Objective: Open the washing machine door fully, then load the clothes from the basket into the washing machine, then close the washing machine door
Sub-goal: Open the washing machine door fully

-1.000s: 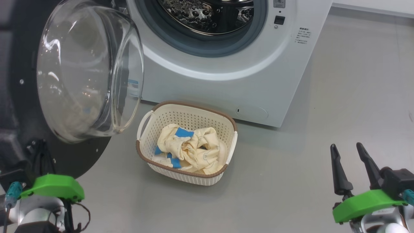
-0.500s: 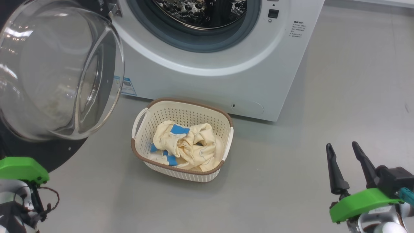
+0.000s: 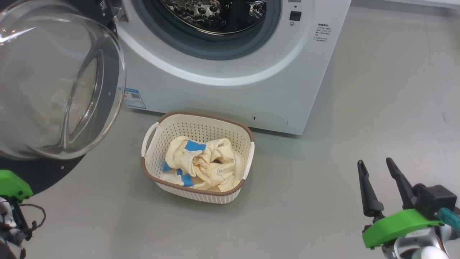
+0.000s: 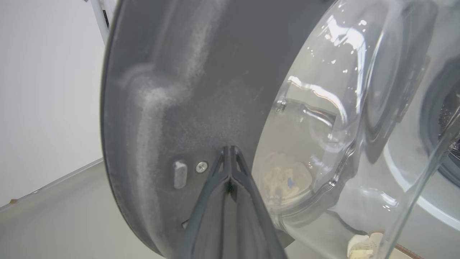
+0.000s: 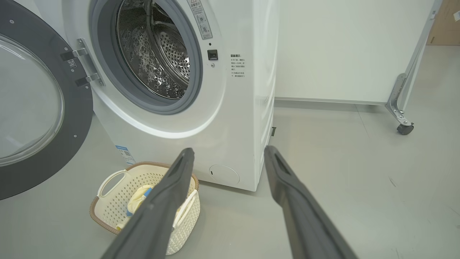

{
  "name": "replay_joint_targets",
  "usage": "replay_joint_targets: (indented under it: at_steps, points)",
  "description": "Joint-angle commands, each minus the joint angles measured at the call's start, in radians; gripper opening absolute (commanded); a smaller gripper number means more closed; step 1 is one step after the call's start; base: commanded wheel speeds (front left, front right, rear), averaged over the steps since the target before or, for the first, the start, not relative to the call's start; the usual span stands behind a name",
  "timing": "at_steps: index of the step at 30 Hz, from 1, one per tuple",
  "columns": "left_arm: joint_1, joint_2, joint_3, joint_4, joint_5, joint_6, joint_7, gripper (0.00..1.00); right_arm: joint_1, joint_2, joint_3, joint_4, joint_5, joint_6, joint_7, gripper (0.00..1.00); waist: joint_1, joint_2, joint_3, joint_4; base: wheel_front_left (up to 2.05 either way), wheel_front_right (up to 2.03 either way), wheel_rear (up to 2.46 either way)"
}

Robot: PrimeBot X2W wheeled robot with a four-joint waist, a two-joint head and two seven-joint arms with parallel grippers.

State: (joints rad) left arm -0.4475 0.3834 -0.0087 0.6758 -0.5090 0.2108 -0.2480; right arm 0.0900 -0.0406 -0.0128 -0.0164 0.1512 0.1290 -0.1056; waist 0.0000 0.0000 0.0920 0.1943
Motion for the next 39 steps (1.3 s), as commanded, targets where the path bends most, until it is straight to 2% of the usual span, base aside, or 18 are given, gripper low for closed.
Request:
replay_joint_targets:
  at_steps: [1, 10, 19, 32, 33, 36, 38, 39]
  points:
    - [-0.061, 0.073, 0.058, -0.014, 0.013, -0.003, -0.013, 0.00, -0.048, -0.010, 0.025, -0.035, 0.000, 0.002, 0.000, 1.00, 0.0000, 0.0000, 0.000, -0.001, 0.00, 0.00, 0.00]
    - [-0.072, 0.072, 0.119, -0.009, 0.045, -0.020, -0.014, 0.00, -0.049, -0.010, 0.028, -0.036, -0.001, 0.002, 0.001, 1.00, 0.0000, 0.0000, 0.005, -0.002, 0.00, 0.00, 0.00]
    - [-0.035, 0.021, 0.156, -0.047, 0.074, -0.035, -0.014, 0.00, -0.050, -0.010, 0.024, -0.036, 0.003, 0.002, 0.000, 1.00, 0.0000, 0.0000, 0.009, 0.000, 0.00, 0.00, 0.00]
    - [0.058, -0.041, 0.173, -0.197, 0.136, -0.051, -0.014, 0.02, -0.059, -0.010, 0.011, -0.035, 0.000, 0.002, -0.004, 1.00, 0.0000, 0.0000, 0.015, 0.001, 0.00, 0.00, 0.00]
    - [0.068, -0.044, 0.170, -0.210, 0.140, -0.053, -0.014, 0.11, -0.059, -0.010, 0.009, -0.035, 0.000, 0.002, -0.005, 1.00, 0.0000, 0.0000, 0.015, 0.001, 0.00, 0.00, 0.00]
    - [0.100, -0.063, 0.157, -0.266, 0.153, -0.054, -0.014, 0.55, -0.059, -0.010, 0.005, -0.035, 0.001, 0.002, -0.007, 1.00, 0.0000, 0.0000, 0.012, 0.001, 0.00, 0.00, 0.00]
    - [0.125, -0.076, 0.146, -0.306, 0.156, -0.053, -0.013, 0.93, -0.059, -0.010, 0.003, -0.035, 0.002, 0.002, -0.008, 1.00, 0.0000, 0.0000, 0.010, 0.001, 0.00, 0.00, 0.00]
    - [0.139, -0.077, 0.140, -0.323, 0.162, -0.052, -0.011, 0.99, -0.059, -0.010, 0.003, -0.034, 0.002, 0.002, -0.008, 1.00, 0.0000, 0.0000, 0.007, 0.000, 0.00, 0.00, 0.00]
